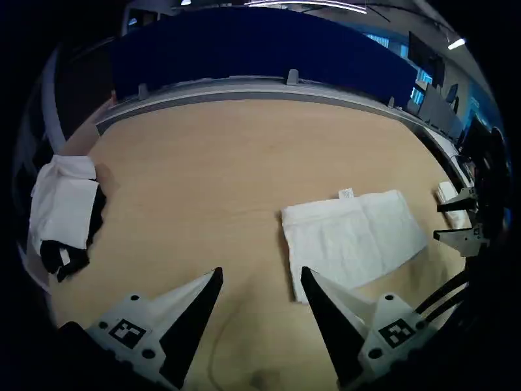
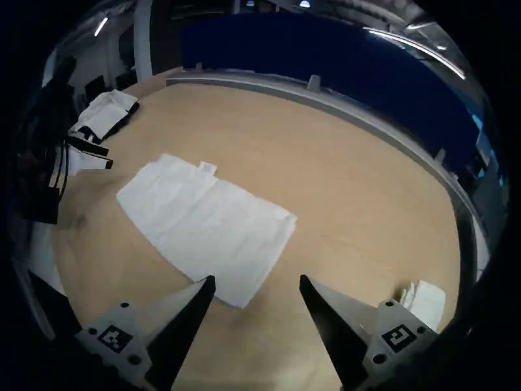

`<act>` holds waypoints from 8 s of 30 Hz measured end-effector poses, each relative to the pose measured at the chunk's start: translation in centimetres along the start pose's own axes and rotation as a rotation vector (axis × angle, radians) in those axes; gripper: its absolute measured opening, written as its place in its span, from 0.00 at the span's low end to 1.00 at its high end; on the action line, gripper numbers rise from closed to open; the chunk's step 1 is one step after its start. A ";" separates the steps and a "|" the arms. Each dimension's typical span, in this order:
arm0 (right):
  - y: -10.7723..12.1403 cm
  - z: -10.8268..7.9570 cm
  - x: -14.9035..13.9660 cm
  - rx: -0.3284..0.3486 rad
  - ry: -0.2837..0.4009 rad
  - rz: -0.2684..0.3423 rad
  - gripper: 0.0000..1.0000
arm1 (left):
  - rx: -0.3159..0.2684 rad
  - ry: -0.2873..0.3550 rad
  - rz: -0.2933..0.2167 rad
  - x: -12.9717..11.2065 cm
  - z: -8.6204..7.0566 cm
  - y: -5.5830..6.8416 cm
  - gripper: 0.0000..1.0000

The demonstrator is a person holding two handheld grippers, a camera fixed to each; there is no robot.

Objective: Fold towel

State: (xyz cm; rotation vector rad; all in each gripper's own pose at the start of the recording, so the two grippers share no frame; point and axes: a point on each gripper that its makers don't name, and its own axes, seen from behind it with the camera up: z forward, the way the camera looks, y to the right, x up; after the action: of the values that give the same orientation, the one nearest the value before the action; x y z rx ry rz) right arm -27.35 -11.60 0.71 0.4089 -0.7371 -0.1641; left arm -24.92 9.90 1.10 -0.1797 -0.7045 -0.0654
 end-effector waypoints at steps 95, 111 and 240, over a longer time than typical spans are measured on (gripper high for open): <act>-12.9 0.8 14.0 0.268 0.012 -0.630 0.03 | 0.113 0.153 -0.342 -5.0 -13.6 -7.6 0.89; -23.1 8.9 10.7 0.416 -0.071 -0.609 0.03 | 0.169 0.163 -0.383 -7.1 -15.6 -9.3 0.89; 6.6 -9.8 17.4 0.065 0.129 -0.303 0.06 | 0.055 0.230 -0.278 0.8 -13.7 -2.3 0.89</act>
State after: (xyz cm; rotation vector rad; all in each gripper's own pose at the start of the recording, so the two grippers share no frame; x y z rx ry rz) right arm -7.93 -7.61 7.68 0.5877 -0.5511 -0.3957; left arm -15.88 5.13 -8.26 -0.0194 -0.4974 -0.3270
